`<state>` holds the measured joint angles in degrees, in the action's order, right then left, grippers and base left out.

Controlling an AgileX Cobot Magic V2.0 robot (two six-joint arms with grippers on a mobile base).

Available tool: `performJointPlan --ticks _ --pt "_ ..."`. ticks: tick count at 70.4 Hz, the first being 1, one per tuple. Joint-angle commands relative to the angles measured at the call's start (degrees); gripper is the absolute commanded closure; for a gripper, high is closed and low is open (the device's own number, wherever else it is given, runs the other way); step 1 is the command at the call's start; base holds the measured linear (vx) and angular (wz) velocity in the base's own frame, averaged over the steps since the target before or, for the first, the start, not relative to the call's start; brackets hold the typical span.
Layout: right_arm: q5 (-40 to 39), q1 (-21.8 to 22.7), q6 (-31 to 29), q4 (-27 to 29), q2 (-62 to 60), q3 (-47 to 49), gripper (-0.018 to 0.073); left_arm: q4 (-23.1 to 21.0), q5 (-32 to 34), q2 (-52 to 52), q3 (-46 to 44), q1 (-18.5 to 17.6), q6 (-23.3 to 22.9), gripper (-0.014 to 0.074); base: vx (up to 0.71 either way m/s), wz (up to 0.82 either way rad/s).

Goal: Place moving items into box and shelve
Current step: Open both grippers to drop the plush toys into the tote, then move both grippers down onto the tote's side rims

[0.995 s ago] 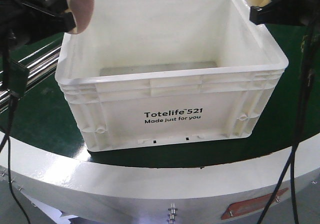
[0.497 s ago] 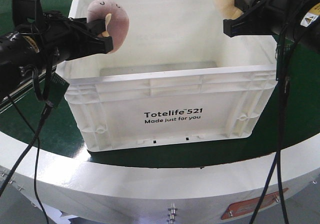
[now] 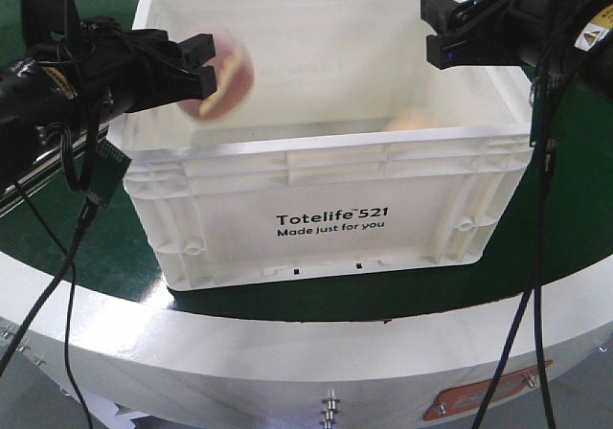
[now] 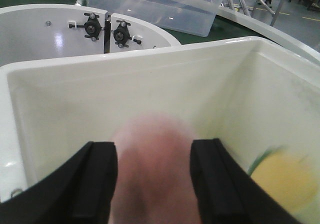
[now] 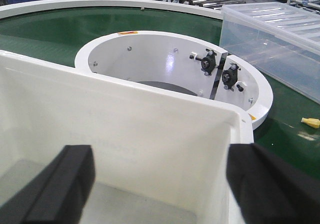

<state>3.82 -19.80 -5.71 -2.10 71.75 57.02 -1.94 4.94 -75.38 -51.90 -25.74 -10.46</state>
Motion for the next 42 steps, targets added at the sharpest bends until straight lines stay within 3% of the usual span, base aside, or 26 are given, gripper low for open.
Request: performJointPlan --ticks 1,15,23,42 --pt "-5.2 0.1 0.0 0.0 -1.5 1.8 -0.0129 -0.3 5.3 1.7 -1.9 -0.3 -0.3 0.0042 0.00 0.00" --pt "-4.9 0.5 -0.3 -0.2 -1.5 1.8 -0.0113 -0.4 4.8 2.0 -1.9 -0.3 -0.9 0.0027 0.00 0.00" --pt "-3.8 3.3 -0.2 -0.2 -1.7 1.8 -0.0085 -0.4 3.3 3.1 -1.9 1.1 -0.8 0.0027 0.00 0.00" --pt "2.4 13.2 -0.3 -0.2 -4.0 1.8 -0.0037 -0.1 -5.9 7.0 -1.9 9.3 -0.4 0.0027 0.00 0.00"
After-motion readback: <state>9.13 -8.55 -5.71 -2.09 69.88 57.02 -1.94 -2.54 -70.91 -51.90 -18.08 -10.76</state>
